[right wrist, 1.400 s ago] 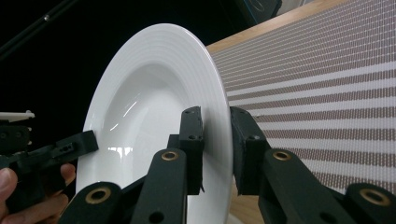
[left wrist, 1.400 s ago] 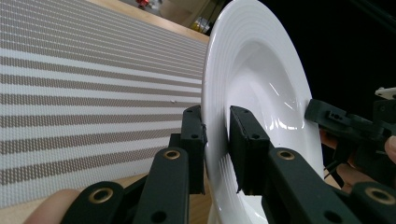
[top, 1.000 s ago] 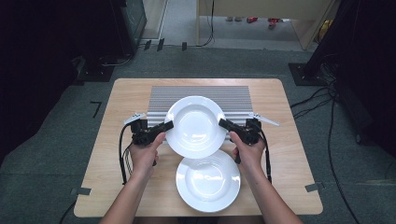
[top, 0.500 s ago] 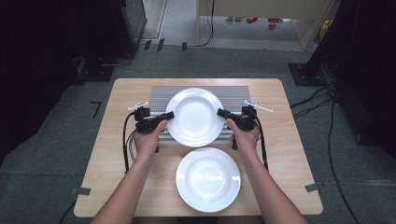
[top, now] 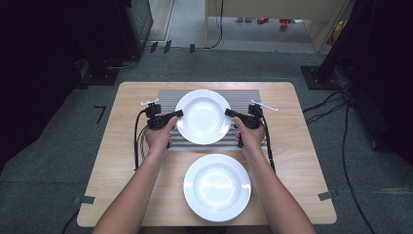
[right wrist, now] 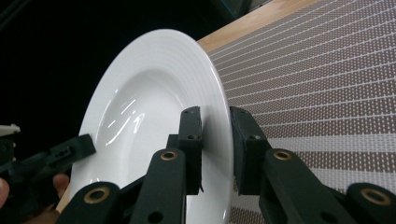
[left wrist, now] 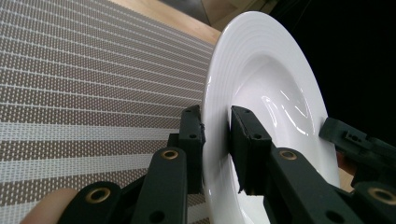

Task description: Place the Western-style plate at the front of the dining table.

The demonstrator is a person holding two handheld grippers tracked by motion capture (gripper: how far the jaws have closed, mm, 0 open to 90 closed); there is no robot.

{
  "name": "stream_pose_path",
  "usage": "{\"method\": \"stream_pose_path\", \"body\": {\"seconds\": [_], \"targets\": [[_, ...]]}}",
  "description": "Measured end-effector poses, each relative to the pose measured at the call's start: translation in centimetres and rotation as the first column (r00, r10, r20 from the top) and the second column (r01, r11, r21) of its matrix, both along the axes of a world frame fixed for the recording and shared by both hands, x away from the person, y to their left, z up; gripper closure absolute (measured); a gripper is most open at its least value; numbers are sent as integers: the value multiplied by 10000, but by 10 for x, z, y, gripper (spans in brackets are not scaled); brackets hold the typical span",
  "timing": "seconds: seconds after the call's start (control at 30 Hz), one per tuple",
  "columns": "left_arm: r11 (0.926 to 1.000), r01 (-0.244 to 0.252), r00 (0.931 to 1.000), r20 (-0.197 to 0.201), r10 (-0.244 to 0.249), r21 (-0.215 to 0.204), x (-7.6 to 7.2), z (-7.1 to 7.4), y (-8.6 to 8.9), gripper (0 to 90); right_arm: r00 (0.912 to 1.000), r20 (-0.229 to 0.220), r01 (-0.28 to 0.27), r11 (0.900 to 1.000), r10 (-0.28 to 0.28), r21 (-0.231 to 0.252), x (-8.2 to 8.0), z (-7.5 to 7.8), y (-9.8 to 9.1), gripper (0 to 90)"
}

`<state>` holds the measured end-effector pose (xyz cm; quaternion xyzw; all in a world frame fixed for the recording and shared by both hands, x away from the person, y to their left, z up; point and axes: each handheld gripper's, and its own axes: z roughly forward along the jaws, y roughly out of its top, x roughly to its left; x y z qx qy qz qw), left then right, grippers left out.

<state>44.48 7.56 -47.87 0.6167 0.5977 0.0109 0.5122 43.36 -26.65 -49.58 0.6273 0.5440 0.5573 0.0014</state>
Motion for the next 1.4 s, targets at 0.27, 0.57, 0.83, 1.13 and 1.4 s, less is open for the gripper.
{"method": "stream_pose_path", "body": {"seconds": [0.27, 0.57, 0.83, 1.13, 1.4], "targets": [[9997, -246, 9996, -155, 247, 54, 19, -2, -2, 763, 9994, -339, 15, 9999, -19, -117, 20, -6, 2, 761], [9991, -129, 9981, -595, 153, 391, 29, -14, -6, 754, 9981, -588, 176, 9995, -192, -280, 30, -18, 1, 759], [9993, -144, 9964, -831, 172, 342, 33, -21, -6, 747, 9962, -779, 365, 9992, -377, -172, 32, -22, 1, 773], [9966, -174, 9943, -1032, 257, 804, 34, -26, -9, 719, 9957, -826, 405, 9988, -427, -284, 32, -23, 3, 774], [9910, -36, 9968, -787, 142, 1339, 35, -27, -12, 686, 9980, -474, 379, 9951, -424, -913, 31, -25, 6, 747]]}}
